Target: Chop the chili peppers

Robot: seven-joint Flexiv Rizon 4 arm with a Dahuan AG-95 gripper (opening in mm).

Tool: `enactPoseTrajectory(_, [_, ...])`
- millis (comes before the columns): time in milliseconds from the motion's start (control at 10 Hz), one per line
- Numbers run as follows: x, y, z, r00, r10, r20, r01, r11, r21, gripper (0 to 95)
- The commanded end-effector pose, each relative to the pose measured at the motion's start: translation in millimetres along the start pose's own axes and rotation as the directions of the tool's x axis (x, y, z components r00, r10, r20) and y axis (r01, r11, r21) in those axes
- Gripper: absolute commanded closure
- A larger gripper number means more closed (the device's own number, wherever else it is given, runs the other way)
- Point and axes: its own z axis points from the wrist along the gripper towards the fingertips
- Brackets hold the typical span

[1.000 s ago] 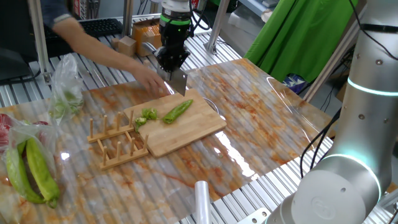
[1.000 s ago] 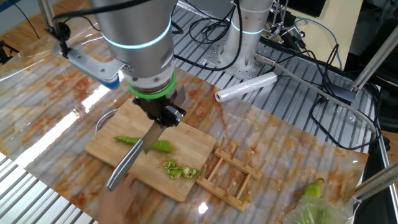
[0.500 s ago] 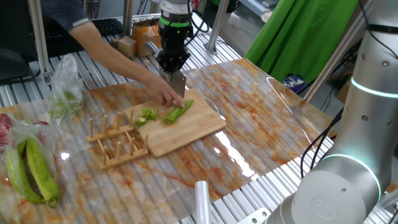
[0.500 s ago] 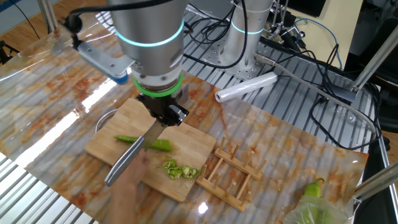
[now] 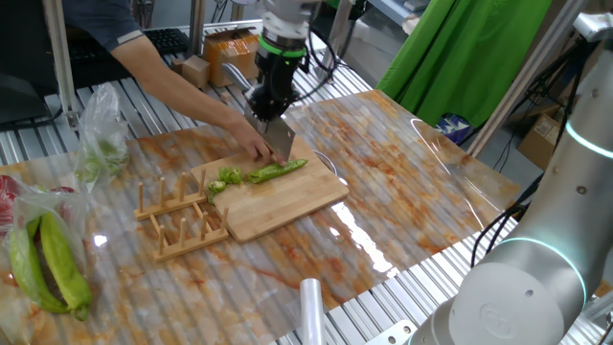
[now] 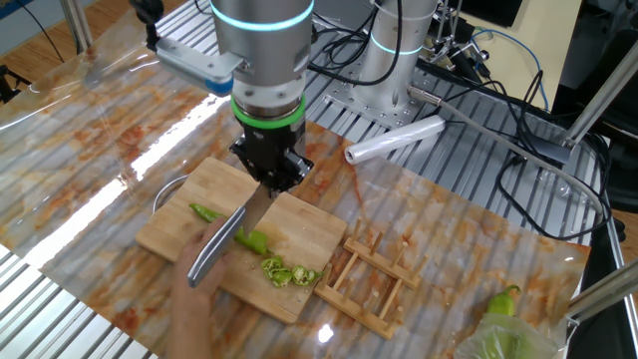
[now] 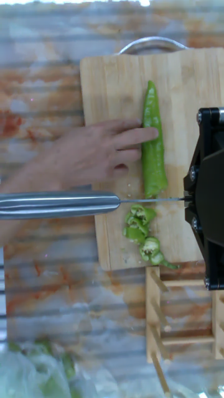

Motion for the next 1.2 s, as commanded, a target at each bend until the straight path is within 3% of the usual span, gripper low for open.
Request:
enactPoseTrajectory(100, [-1.7, 1.9, 0.9, 0.996, 0.077, -0.045, -0.076, 0.997, 0.026, 95.0])
enactPoseTrajectory(200, [1.0, 3.4, -0.4, 0.994, 0.091, -0.058, -0.089, 0.995, 0.033, 95.0])
enactPoseTrajectory(400, [9.1, 10.2, -4.7, 0.997, 0.065, -0.046, -0.064, 0.997, 0.037, 95.0])
enactPoseTrajectory(600, [7.1, 12.8, -2.7, 0.990, 0.128, -0.061, -0.124, 0.990, 0.062, 95.0])
enactPoseTrajectory(800, [3.8, 15.2, 0.5, 0.990, 0.129, -0.063, -0.126, 0.991, 0.048, 95.0])
enactPoseTrajectory(1200, [-4.2, 23.4, 10.2, 0.992, 0.105, -0.063, -0.103, 0.994, 0.045, 95.0])
